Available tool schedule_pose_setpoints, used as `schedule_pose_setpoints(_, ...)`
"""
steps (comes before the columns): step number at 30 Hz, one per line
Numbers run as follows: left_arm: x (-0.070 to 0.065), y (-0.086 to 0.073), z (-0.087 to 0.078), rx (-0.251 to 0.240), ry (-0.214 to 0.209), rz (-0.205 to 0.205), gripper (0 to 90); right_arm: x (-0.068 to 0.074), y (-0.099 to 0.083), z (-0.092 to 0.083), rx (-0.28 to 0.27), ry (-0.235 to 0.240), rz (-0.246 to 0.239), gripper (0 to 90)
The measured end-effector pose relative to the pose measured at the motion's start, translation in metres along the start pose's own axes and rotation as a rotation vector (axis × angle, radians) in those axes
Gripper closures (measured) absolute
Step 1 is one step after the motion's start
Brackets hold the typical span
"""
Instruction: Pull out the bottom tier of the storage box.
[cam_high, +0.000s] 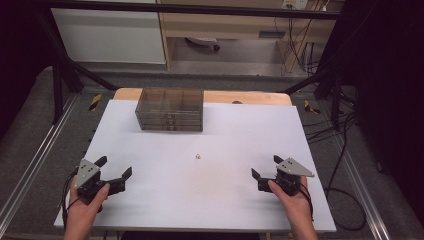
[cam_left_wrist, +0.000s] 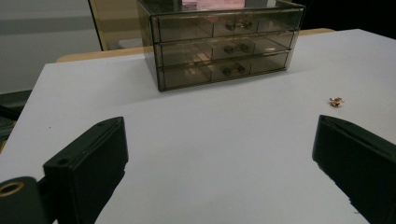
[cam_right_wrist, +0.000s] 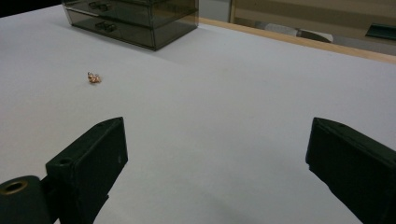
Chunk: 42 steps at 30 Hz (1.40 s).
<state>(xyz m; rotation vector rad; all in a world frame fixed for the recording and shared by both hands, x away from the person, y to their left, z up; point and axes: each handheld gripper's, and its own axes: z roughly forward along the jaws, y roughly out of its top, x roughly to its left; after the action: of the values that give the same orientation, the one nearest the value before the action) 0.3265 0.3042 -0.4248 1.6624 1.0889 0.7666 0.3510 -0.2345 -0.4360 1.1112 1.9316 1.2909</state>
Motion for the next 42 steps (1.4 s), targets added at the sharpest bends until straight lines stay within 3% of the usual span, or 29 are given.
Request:
schedule_pose_setpoints(4,-0.001,0.0,0.001,0.021,-0.005,0.002,3.8,0.002,-0.001,0.002,0.011,0.014,0.006,5.5)
schedule_pose_setpoints(6,-0.007,0.0,0.001,0.035,-0.003,0.036,3.8,0.003,-0.001,0.001,0.019,0.012,0.0,5.4)
schedule_pose_setpoints(9,-0.01,-0.001,0.001,0.051,-0.003,0.053,3.4,0.003,0.001,-0.001,0.02,0.004,0.005,5.5)
schedule_pose_setpoints(10,-0.014,-0.001,0.0,0.064,-0.004,0.087,3.5,0.004,0.002,-0.001,0.019,-0.008,0.012,5.7)
schedule_pose_setpoints(11,-0.014,-0.001,0.0,0.064,-0.004,0.087,3.5,0.004,0.002,-0.001,0.019,-0.008,0.012,5.7)
schedule_pose_setpoints(12,-0.018,-0.003,-0.001,0.077,-0.023,0.112,3.4,0.003,0.002,-0.001,0.031,-0.022,0.028,6.0)
schedule_pose_setpoints(17,-0.024,-0.003,0.003,0.118,-0.057,0.147,4.6,0.002,0.001,0.002,0.055,-0.034,0.052,6.4)
schedule_pose_setpoints(19,-0.03,0.005,0.008,0.161,-0.072,0.198,4.8,0.001,0.0,0.002,0.066,-0.035,0.054,6.3)
schedule_pose_setpoints(20,-0.03,0.005,0.008,0.161,-0.072,0.198,5.2,0.001,-0.001,0.002,0.073,-0.033,0.059,6.3)
schedule_pose_setpoints(21,-0.035,0.013,0.012,0.18,-0.085,0.237,5.1,0.001,-0.001,0.002,0.079,-0.029,0.061,6.2)
schedule_pose_setpoints(22,-0.035,0.013,0.012,0.18,-0.085,0.237,5.0,0.001,-0.001,0.002,0.079,-0.029,0.061,6.2)
schedule_pose_setpoints(23,-0.039,0.021,0.018,0.211,-0.092,0.303,5.0,0.002,-0.001,0.004,0.09,-0.021,0.061,6.1)
schedule_pose_setpoints(24,-0.04,0.025,0.021,0.229,-0.097,0.329,4.9,0.002,-0.002,0.005,0.097,-0.019,0.056,6.1)
schedule_pose_setpoints(27,-0.042,0.033,0.03,0.255,-0.113,0.347,4.8,0.002,-0.002,0.006,0.118,-0.016,0.064,6.1)
schedule_pose_setpoints(29,-0.044,0.043,0.048,0.293,-0.104,0.435,4.8,0.003,-0.003,0.006,0.129,-0.016,0.064,6.1)
schedule_pose_setpoints(32,-0.045,0.047,0.059,0.313,-0.107,0.463,5.2,0.004,-0.004,0.006,0.143,-0.015,0.071,6.2)
schedule_pose_setpoints(33,-0.045,0.049,0.07,0.332,-0.096,0.49,5.4,0.004,-0.004,0.006,0.145,-0.014,0.07,6.2)
schedule_pose_setpoints(35,-0.044,0.051,0.08,0.344,-0.078,0.495,5.4,0.004,-0.004,0.006,0.15,-0.012,0.073,6.3)
schedule_pose_setpoints(39,-0.044,0.053,0.093,0.359,-0.093,0.482,5.3,0.002,-0.004,0.006,0.157,-0.014,0.085,6.4)
schedule_pose_setpoints(40,-0.044,0.055,0.1,0.373,-0.092,0.5,5.3,0.001,-0.004,0.006,0.159,-0.014,0.088,6.5)
schedule_pose_setpoints(42,-0.044,0.056,0.108,0.379,-0.095,0.496,5.3,0.0,-0.004,0.005,0.158,-0.017,0.095,6.5)
